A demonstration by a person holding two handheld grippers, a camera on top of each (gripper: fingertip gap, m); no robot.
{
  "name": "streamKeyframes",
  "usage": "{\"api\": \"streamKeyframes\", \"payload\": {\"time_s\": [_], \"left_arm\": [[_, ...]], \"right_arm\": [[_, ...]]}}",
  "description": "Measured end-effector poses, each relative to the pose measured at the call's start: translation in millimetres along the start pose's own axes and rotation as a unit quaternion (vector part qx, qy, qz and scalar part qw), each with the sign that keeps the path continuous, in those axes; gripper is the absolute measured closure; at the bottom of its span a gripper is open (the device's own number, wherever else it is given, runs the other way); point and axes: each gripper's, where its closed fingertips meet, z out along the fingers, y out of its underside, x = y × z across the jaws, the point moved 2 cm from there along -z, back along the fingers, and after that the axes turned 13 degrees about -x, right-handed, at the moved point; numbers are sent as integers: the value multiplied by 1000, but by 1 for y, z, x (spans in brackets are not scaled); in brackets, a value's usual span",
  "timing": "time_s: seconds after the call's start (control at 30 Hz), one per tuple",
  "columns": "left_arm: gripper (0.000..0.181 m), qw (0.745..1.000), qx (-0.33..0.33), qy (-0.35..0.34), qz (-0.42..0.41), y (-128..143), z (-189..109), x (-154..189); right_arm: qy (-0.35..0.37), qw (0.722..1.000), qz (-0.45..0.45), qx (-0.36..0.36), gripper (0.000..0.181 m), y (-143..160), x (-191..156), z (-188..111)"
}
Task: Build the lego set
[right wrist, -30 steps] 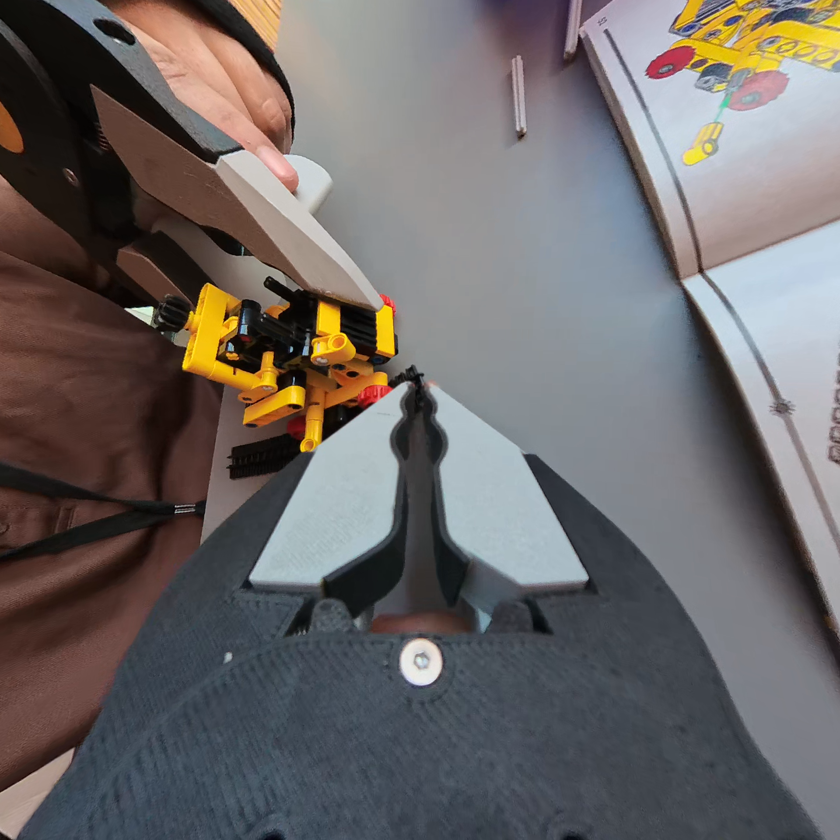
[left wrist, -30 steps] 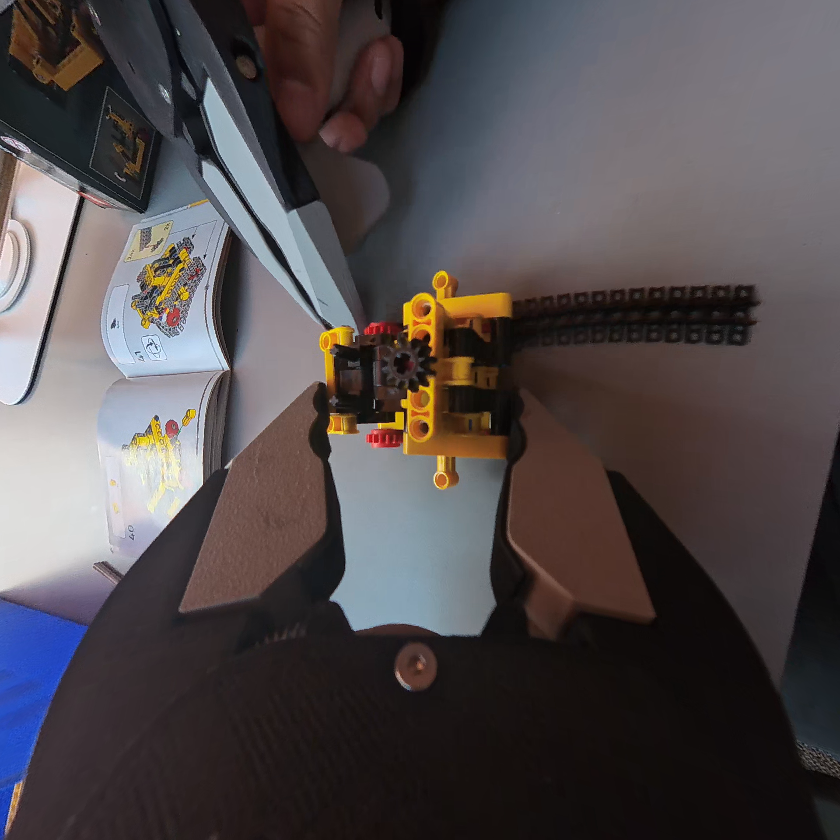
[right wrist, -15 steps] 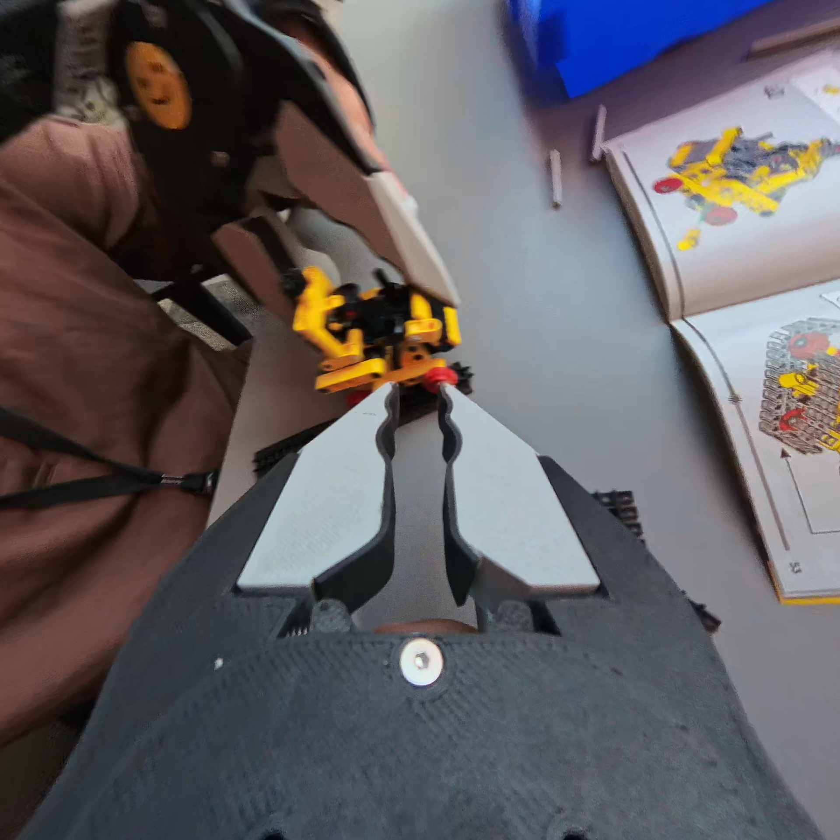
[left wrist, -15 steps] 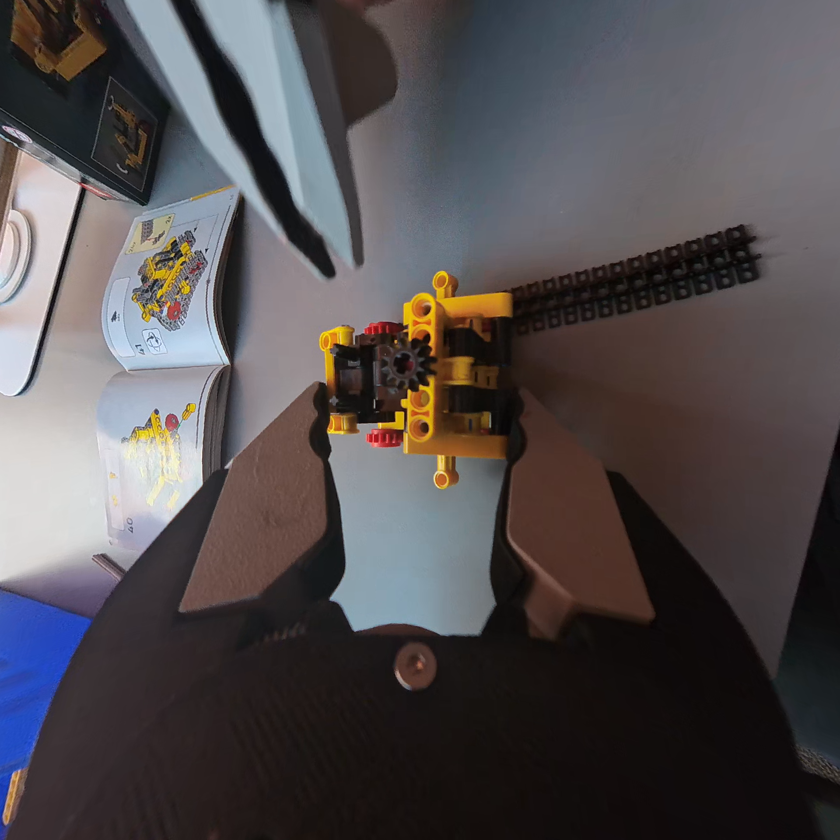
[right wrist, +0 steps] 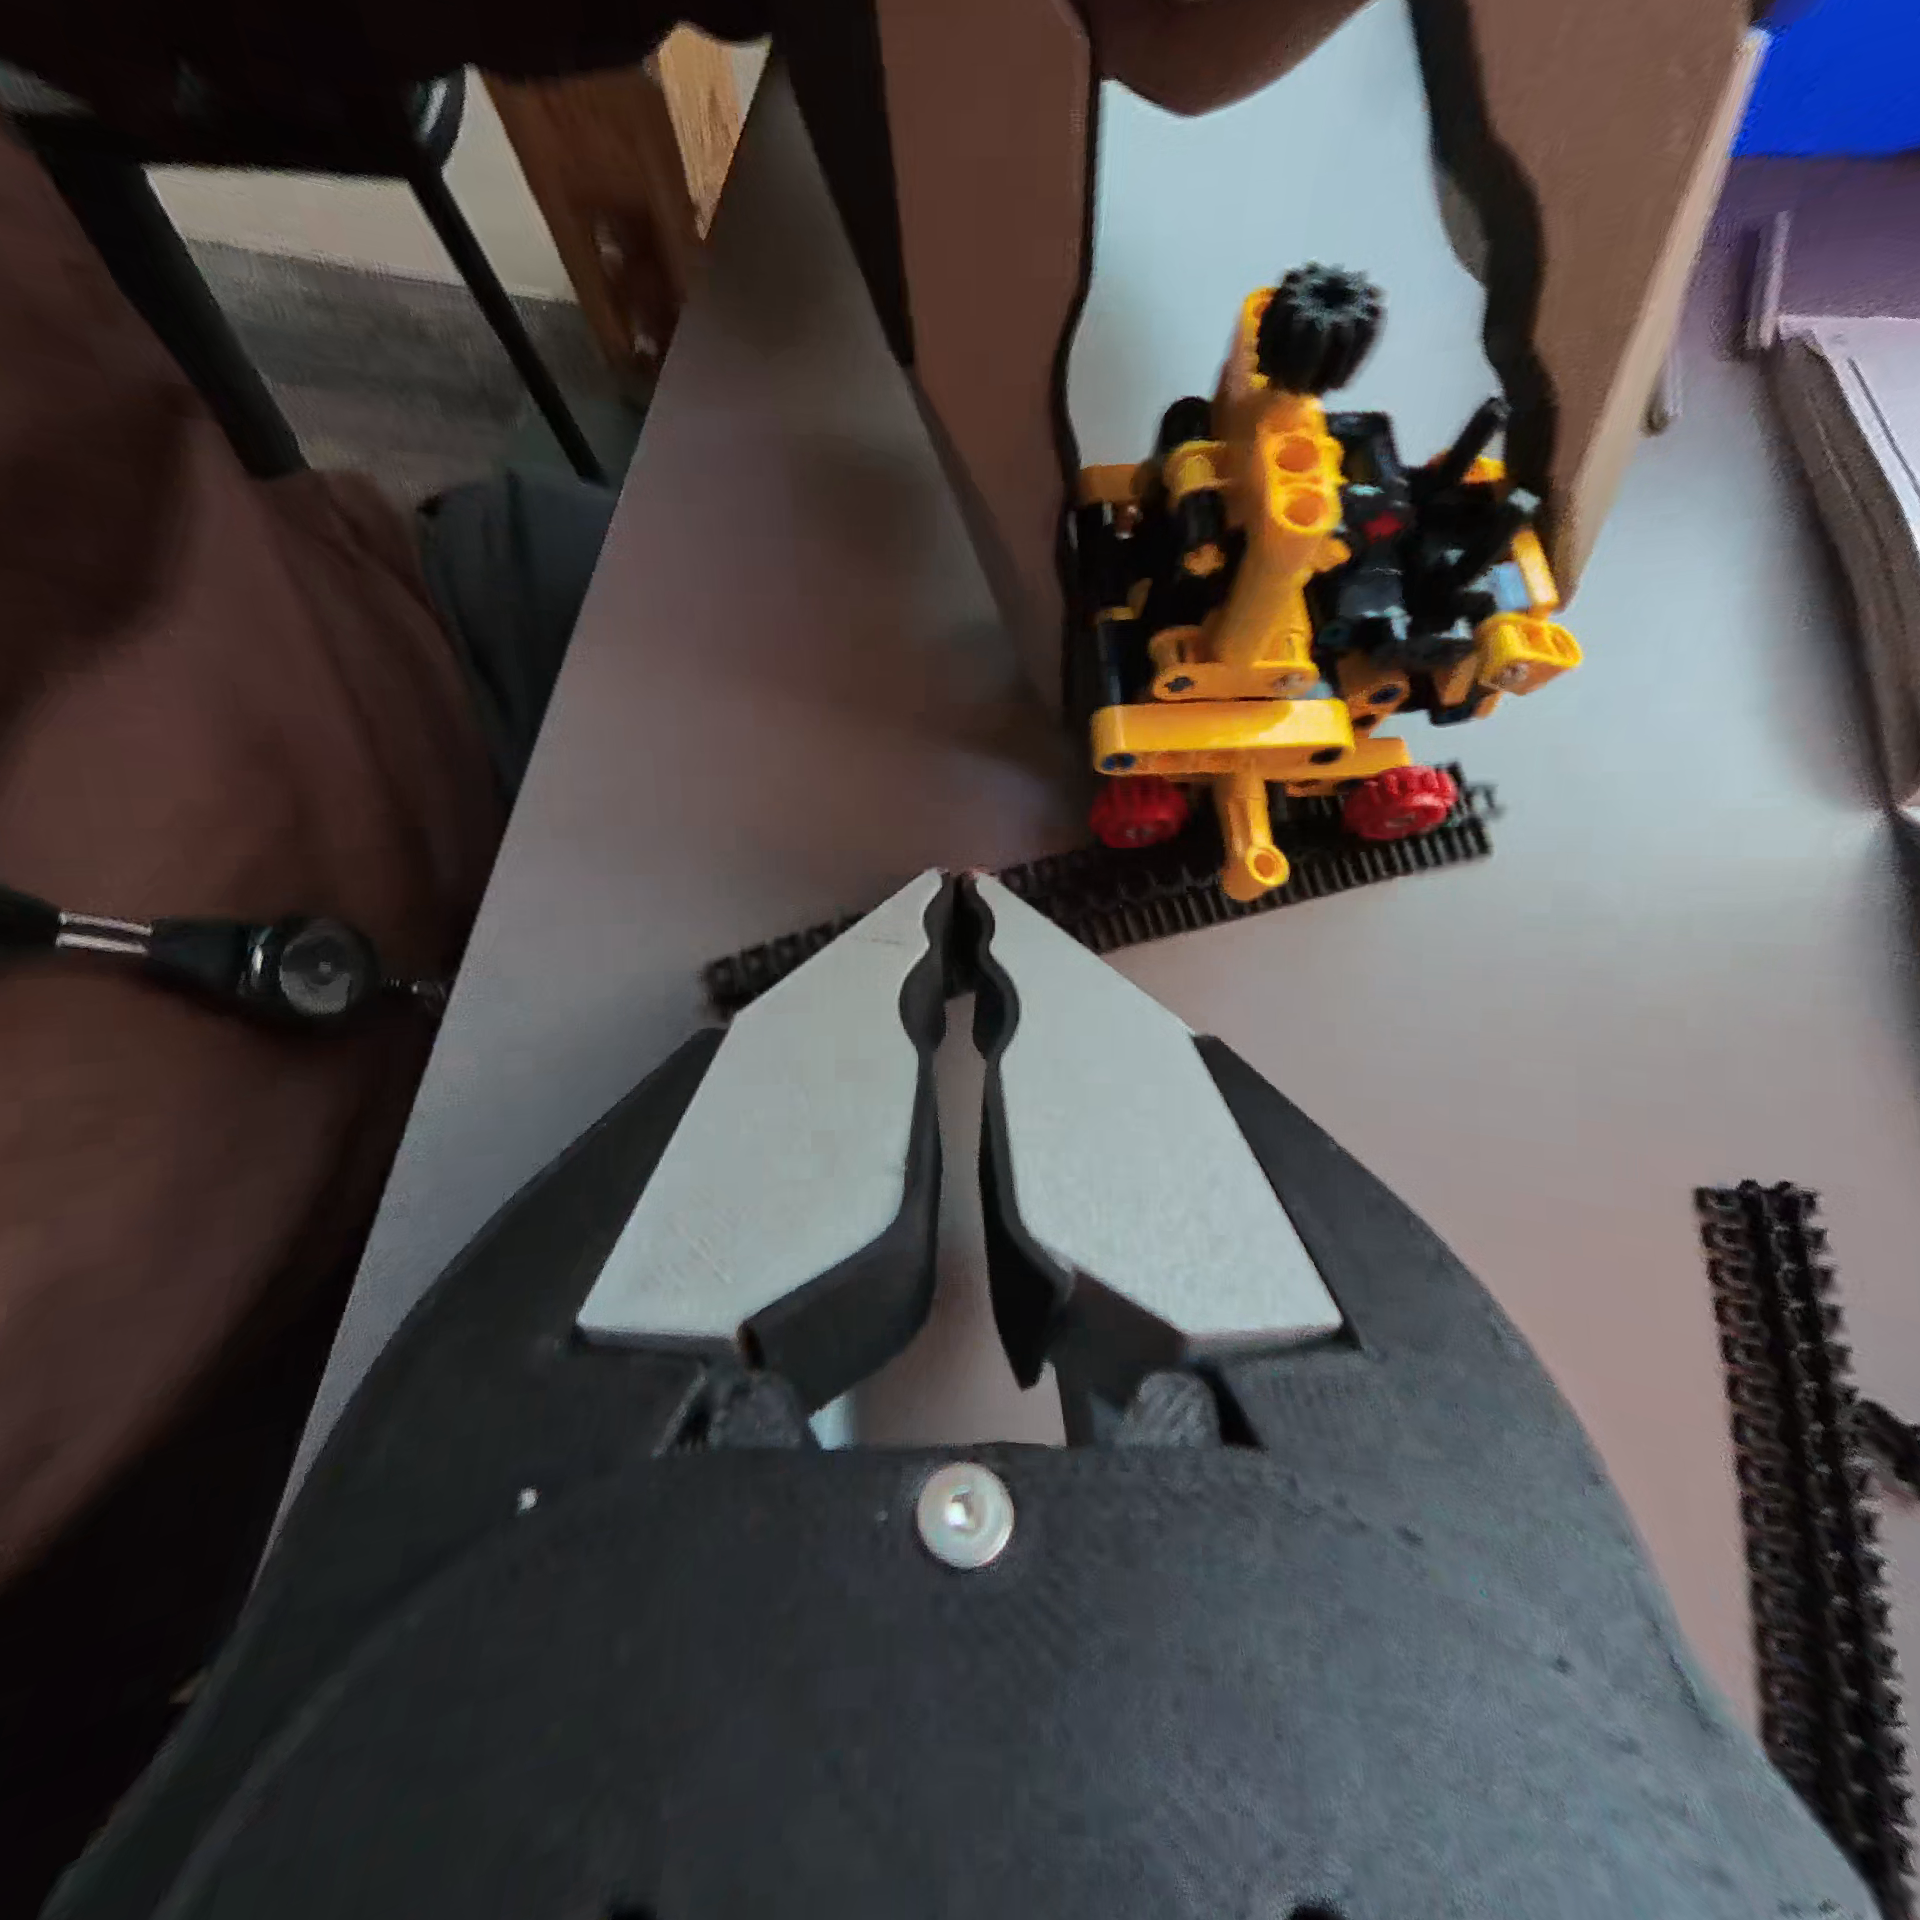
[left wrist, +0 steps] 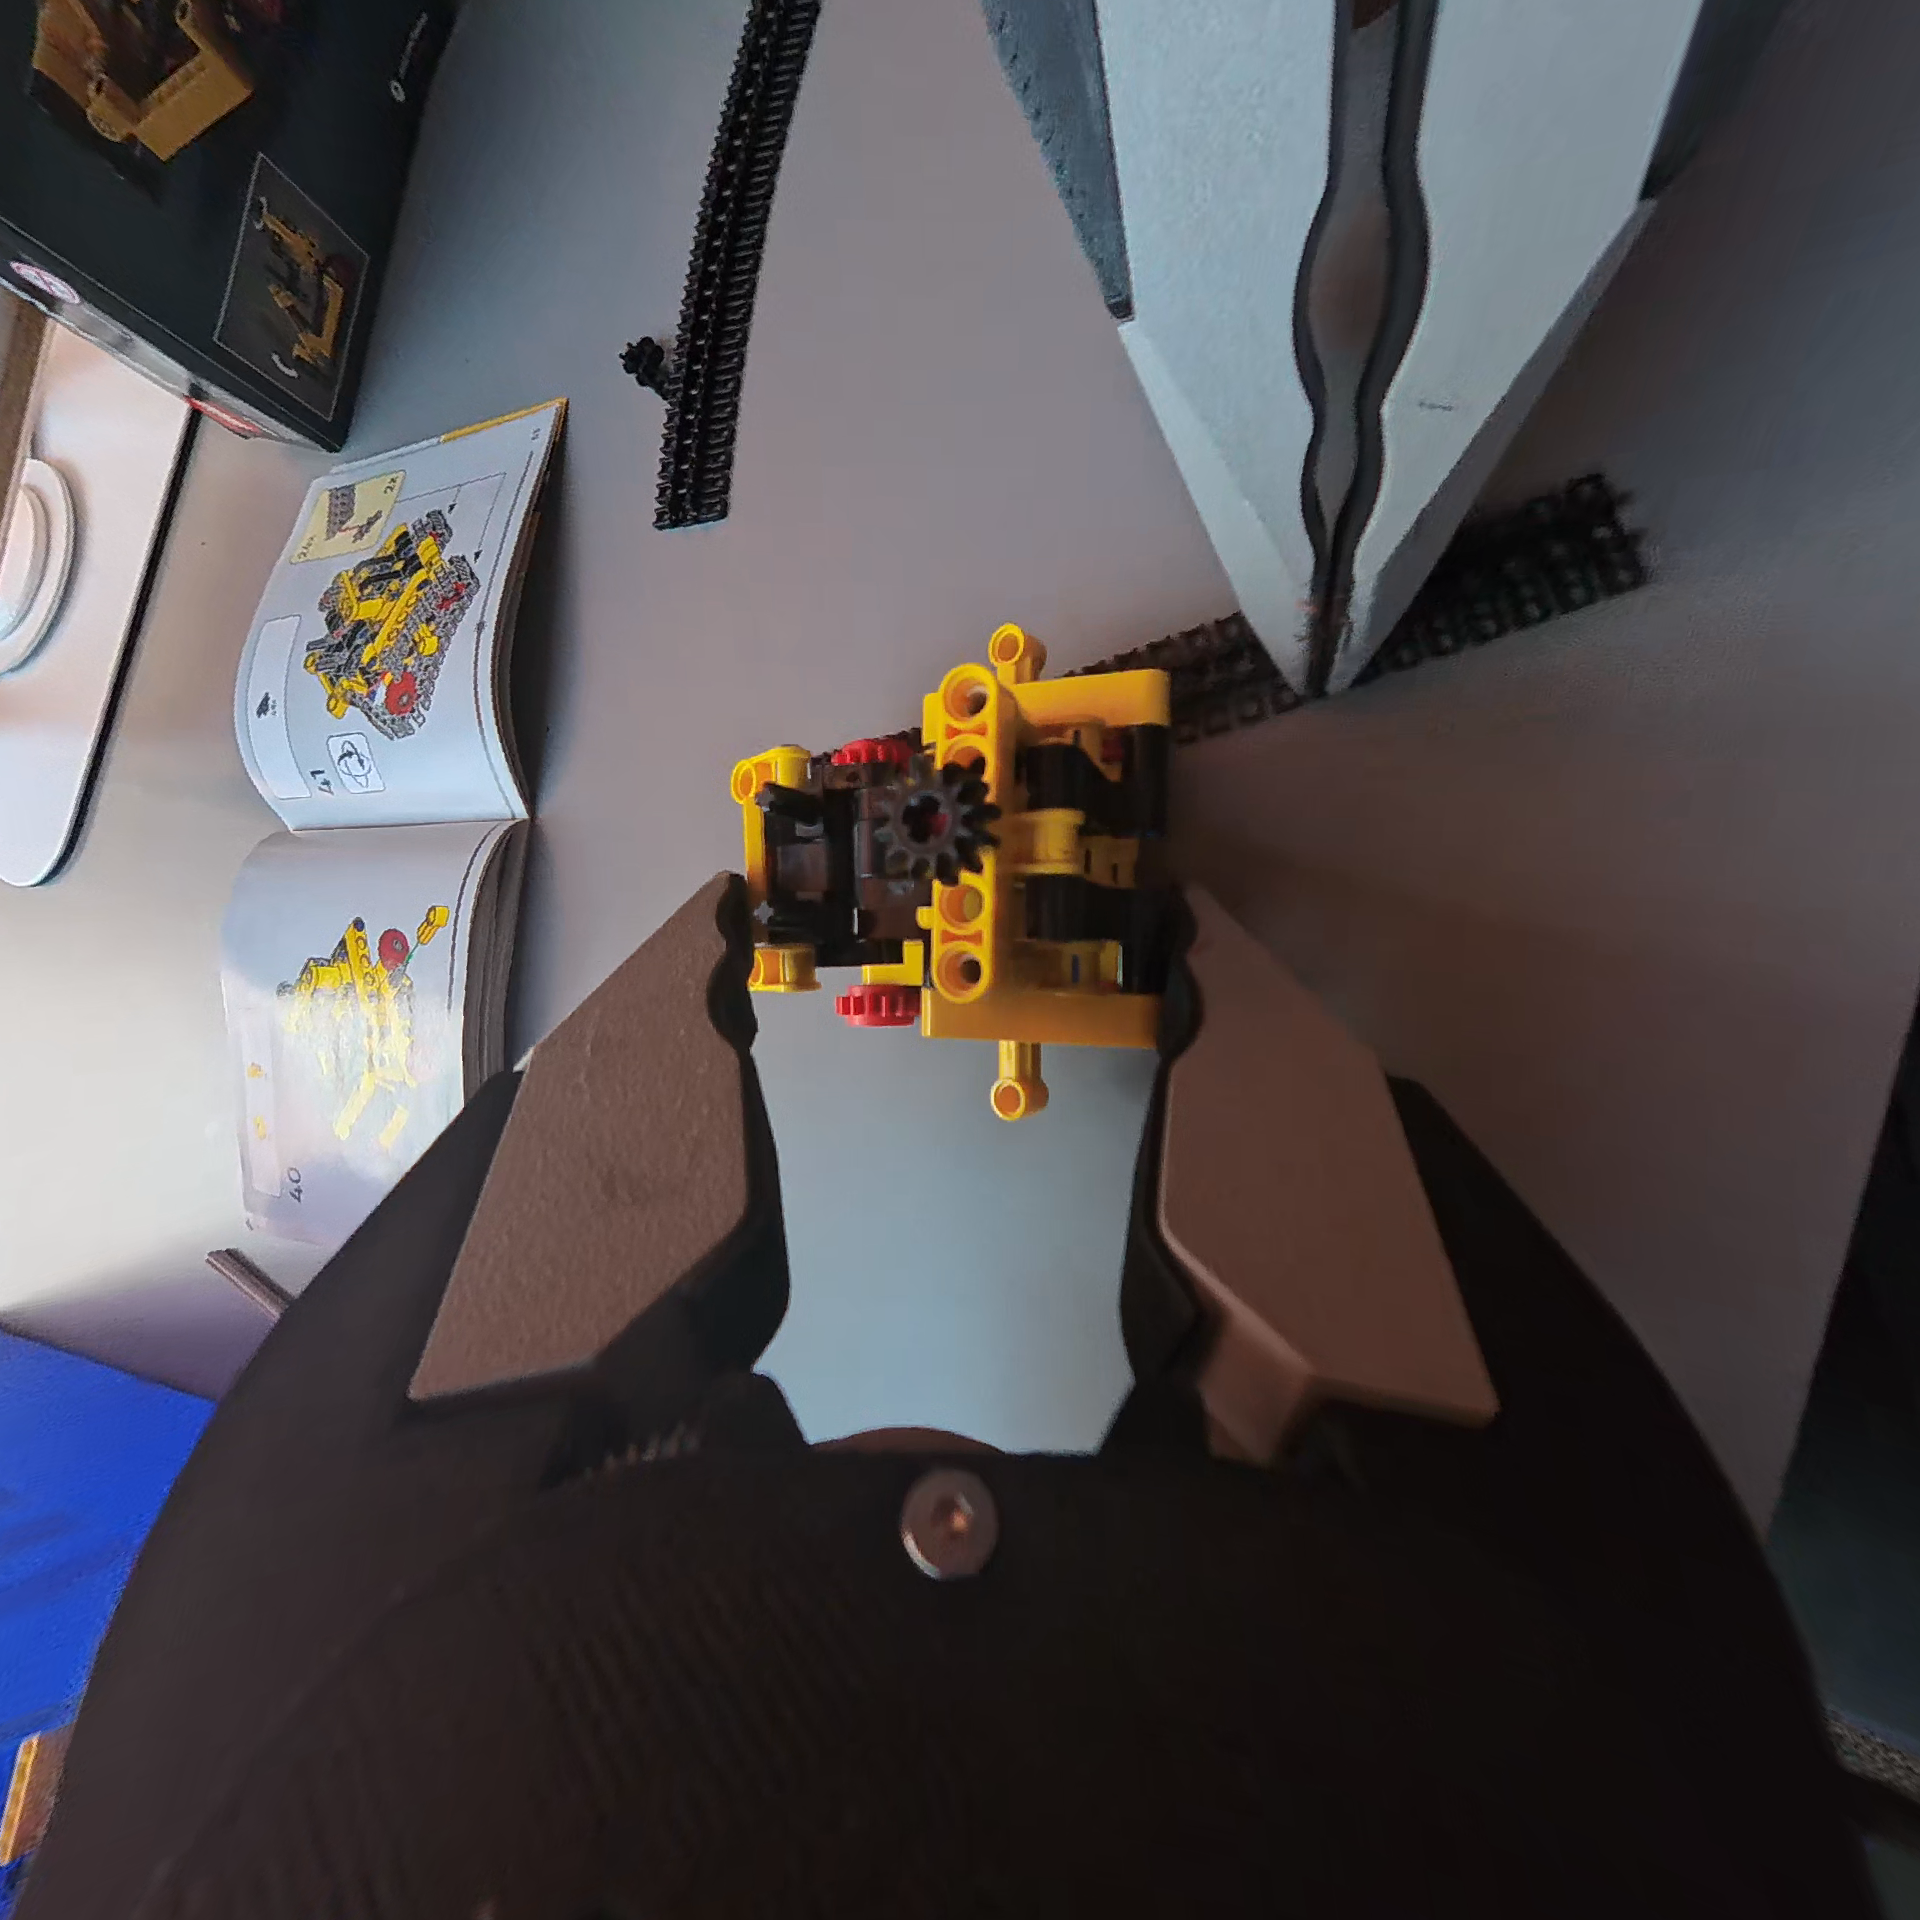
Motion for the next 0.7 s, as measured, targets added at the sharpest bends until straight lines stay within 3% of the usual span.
{"api": "streamKeyframes", "payload": {"time_s": [0.2,0.4,0.47,0.53,0.7], "left_arm": [[105,1000,2,-3,6,-1,0,0],[105,1000,3,11,0,-3,-4,8],[105,1000,3,5,5,-4,-4,10],[105,1000,1,-1,9,-5,-4,10],[105,1000,6,3,7,-4,-5,10]], "right_arm": [[-29,994,51,91,181,-13,10,-32],[-7,995,72,66,181,6,24,-32],[10,994,88,69,161,7,35,-31],[18,991,109,77,157,7,50,-30],[7,990,143,18,138,19,93,-8]]}}
